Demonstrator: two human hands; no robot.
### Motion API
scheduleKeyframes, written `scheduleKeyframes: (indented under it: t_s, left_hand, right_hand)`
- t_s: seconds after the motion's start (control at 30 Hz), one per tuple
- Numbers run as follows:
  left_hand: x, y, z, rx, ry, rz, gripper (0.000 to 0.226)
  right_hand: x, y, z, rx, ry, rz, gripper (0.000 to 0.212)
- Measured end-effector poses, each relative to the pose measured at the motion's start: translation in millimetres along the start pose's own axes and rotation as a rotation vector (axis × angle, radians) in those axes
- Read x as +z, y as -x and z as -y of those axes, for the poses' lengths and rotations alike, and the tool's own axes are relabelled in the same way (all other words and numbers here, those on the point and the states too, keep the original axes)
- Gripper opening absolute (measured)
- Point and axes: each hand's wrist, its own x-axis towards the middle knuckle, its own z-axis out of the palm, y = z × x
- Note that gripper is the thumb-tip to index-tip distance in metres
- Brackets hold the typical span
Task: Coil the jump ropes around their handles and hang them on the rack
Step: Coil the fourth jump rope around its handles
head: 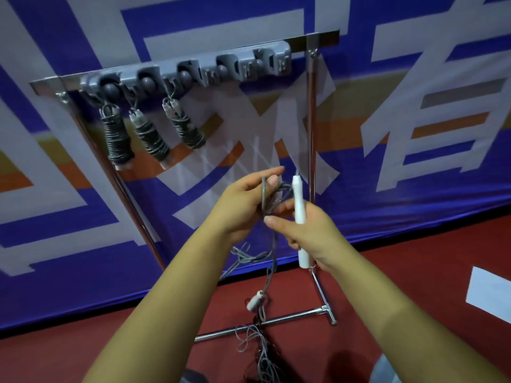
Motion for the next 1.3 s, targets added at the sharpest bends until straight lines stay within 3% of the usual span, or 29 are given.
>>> scheduleKeyframes:
  t_s: [0.1, 0.27, 0.4, 0.53, 0.7, 0.87, 1.0, 1.13, 1.3]
  left_hand:
    - [-5.6, 1.8, -9.9, -0.021, 0.102, 0.091, 0.032]
    - [-13.0, 6.5, -16.3, -0.004, 0.040, 0.157, 0.041]
    - [-13.5, 8.1, -9.2, 0.116, -0.042, 0.001, 0.036]
    - [-10.9, 5.6, -10.3, 0.202, -0.024, -0.162, 0.032]
    - [-2.9, 0.6, -8.9, 0.235, -0.185, -0.136, 0.028]
    - [-31.6, -7.2, -2.2, 0.235, -0.392, -0.250, 0.031]
    - [-49.1, -9.6, 14.2, 0.241, -0.657, -0.253, 0.028]
    - [-72.9, -19.2, 33.1, 0.014, -0.417, -0.452, 0.025]
    - [-123.8, -25.0, 44.2, -0.213, 0.374, -0.594, 0.023]
  right_hand:
    - [0.4, -4.0, 4.3, -0.025, -0.079, -0.094, 0.017]
    - [-0.2, -11.2, 9.0, -0.036, -0.202, -0.054, 0.013]
    - [3.8, -13.7, 11.4, 0.011, -0.200, -0.068, 0.013]
    - [-0.4, -9.9, 11.8, 0.061, -0.248, 0.057, 0.003]
    - [1.0, -14.1, 14.6, -0.029, -0.078, -0.049, 0.007]
    - [-23.2, -24.3, 19.8, -0.004, -0.180, -0.213, 0.005]
    - [-35.5, -30.5, 23.0, -0.001, -0.266, -0.234, 0.010]
    - [-46.6, -32.1, 30.3, 0.042, -0.299, -0.195, 0.017]
    - [-61.8, -26.5, 38.2, 0.075, -0.052, -0.178, 0.016]
